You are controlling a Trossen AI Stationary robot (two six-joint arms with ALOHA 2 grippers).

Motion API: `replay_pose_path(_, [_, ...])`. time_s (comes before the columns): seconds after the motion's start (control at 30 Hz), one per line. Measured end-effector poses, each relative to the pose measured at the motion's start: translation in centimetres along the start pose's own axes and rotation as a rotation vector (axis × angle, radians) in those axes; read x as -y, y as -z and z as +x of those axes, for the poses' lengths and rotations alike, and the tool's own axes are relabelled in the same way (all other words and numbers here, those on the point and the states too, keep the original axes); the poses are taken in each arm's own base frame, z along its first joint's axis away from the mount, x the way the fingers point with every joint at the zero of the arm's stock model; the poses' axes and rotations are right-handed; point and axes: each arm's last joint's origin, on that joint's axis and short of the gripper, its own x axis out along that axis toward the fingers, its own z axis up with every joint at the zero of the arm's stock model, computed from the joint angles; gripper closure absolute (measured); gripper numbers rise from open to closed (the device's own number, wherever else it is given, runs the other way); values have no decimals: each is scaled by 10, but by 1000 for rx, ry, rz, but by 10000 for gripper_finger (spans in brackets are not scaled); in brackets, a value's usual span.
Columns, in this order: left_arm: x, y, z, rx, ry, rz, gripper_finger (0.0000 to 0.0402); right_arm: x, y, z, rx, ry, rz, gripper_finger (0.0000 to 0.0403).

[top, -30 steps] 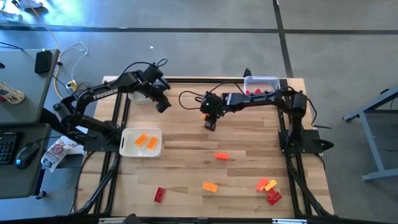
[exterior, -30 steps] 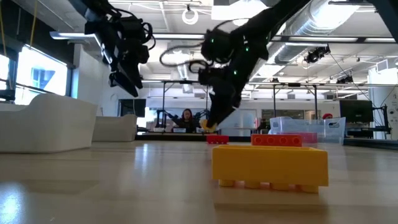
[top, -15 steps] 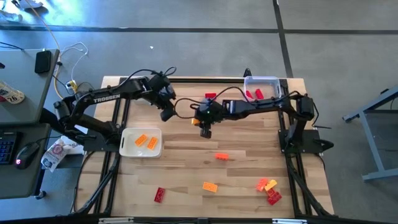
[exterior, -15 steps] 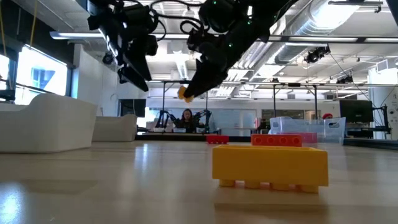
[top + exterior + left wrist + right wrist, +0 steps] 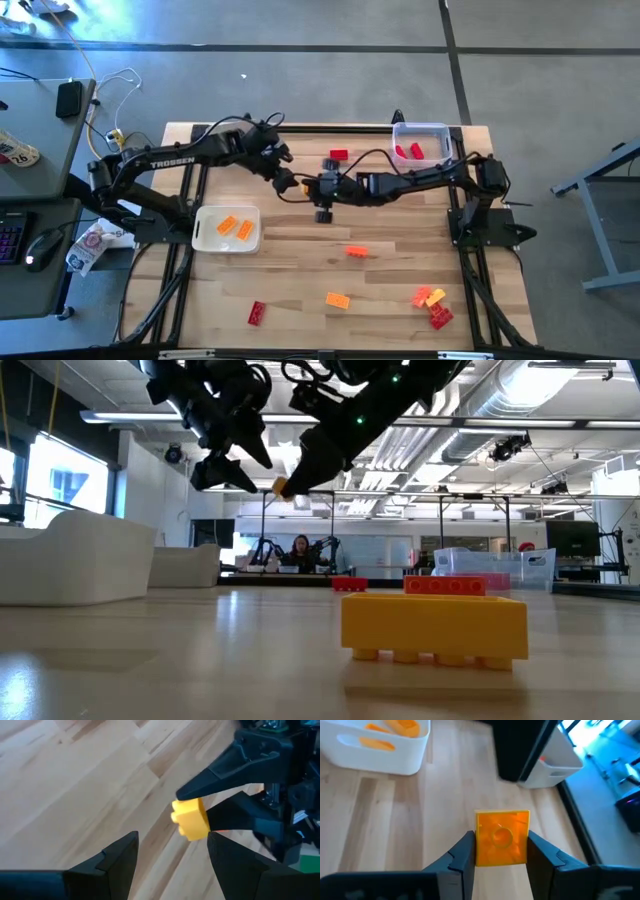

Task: Sort & place blocks by color
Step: Put the yellow game piece into the white bin

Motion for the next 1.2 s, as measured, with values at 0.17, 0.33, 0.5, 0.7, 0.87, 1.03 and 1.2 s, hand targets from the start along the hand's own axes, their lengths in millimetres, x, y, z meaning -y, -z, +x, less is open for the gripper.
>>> replay_pose_path(0.17, [6, 1, 2, 5, 20, 10, 177, 1, -5, -1, 34, 53, -32, 294])
replay_pose_path(0.33, [12, -1, 3, 41, 50, 0, 177, 0, -12, -2, 92, 85, -88, 294])
replay_pose_path(0.5, [14, -4, 3, 78, 59, 5, 177, -7, -17, -6, 122, 104, -146, 294])
replay_pose_path(0.7, [13, -4, 3, 105, 18, 30, 191, -13, -18, -9, 99, 176, -176, 294])
replay_pose_path(0.87, [14, -6, 3, 131, 6, 79, 239, -12, -18, -9, 95, 187, -170, 294])
replay_pose_path(1.03, [17, -8, 3, 144, 34, 162, 292, -11, -18, -9, 94, 209, -170, 294])
replay_pose_path(1.2, [16, -8, 2, 150, 24, 185, 327, -11, -18, -9, 90, 215, -179, 294])
